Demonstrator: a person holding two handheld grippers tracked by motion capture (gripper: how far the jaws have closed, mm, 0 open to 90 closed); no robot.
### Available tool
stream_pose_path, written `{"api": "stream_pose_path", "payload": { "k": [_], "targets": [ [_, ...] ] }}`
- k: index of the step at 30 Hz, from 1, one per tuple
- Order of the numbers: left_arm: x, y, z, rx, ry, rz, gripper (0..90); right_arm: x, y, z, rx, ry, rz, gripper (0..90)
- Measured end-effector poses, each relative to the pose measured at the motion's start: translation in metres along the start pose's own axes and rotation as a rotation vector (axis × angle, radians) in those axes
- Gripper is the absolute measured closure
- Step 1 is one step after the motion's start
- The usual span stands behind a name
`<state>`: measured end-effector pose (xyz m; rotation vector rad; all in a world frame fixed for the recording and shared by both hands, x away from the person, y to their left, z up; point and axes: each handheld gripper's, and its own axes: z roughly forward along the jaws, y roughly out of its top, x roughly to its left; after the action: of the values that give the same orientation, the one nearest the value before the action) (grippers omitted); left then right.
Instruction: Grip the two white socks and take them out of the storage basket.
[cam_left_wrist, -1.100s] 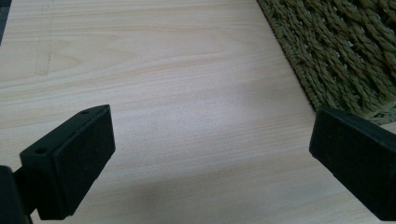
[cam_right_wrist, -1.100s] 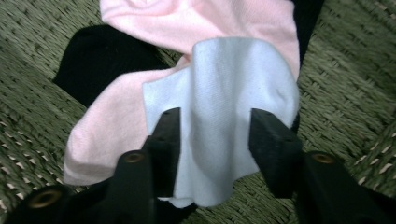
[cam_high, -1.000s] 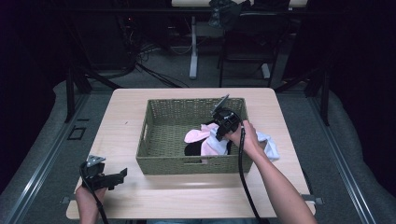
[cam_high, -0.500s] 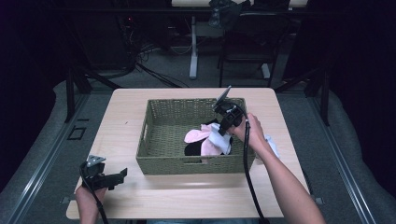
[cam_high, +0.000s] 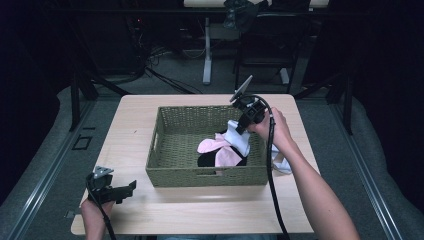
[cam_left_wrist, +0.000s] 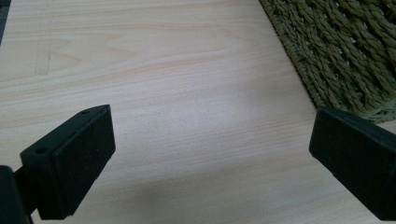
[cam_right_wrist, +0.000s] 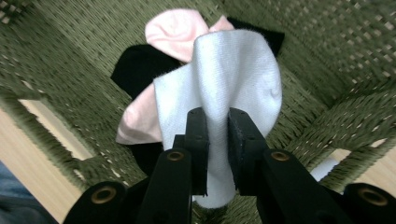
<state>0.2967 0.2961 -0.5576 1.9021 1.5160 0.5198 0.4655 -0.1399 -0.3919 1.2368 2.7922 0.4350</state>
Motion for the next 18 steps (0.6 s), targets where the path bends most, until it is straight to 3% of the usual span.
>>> {"api": "stream_pose_path", "payload": {
  "k": [10, 18],
  "targets": [
    [0.0, 0.0, 0.0, -0.011, 0.006, -0.001, 0.5, 0.004, 0.005, -0.033, -0.035, -0.011, -0.019, 79.2],
    [0.0, 0.0, 0.0, -0.008, 0.004, 0.001, 0.5, 0.001, -0.002, -0.059, -0.055, -0.037, -0.024, 79.2]
  ]
}}
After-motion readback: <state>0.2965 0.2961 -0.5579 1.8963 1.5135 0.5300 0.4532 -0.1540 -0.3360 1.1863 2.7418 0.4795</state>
